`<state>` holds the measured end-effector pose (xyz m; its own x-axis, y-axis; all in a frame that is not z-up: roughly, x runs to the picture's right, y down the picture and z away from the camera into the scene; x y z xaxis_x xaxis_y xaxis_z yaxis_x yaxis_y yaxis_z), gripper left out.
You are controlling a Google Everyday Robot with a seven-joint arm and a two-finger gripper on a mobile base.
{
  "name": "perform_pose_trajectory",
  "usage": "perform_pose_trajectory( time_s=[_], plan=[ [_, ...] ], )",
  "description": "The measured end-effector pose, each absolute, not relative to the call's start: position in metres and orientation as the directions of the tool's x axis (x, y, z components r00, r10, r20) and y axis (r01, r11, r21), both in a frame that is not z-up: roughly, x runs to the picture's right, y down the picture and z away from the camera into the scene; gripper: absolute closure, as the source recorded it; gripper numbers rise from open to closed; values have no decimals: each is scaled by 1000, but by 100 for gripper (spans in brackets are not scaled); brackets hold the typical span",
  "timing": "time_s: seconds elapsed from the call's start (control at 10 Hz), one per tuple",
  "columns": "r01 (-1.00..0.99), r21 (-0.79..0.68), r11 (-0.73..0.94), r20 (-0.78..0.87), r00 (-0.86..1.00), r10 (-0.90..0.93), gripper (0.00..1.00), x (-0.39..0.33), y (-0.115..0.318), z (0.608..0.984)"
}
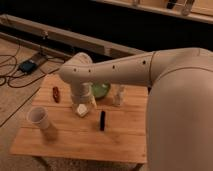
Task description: Knock the eraser over
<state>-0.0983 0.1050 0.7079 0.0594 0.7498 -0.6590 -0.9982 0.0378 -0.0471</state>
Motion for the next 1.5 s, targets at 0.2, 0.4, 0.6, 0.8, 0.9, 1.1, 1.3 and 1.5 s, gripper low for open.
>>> perform_pose_trajectory(
  time_s=[0.2,0.4,0.6,0.8,0.9,1.1,1.3,1.5],
  plan=[
    [-999,-17,40,-666,41,745,35,-84,112,718],
    [-999,20,37,-672,14,740,35,-65,118,728],
    [-998,43,37,-676,-2,737,35,-52,122,735],
    [-997,67,42,-680,-15,733,35,-37,127,742],
    [-996,79,47,-683,-20,730,35,-30,130,744],
    [-993,103,55,-693,-32,721,35,-15,137,747],
    [-990,131,59,-707,-51,705,35,3,148,748],
    [-985,161,57,-718,-77,692,35,23,156,748]
  ],
)
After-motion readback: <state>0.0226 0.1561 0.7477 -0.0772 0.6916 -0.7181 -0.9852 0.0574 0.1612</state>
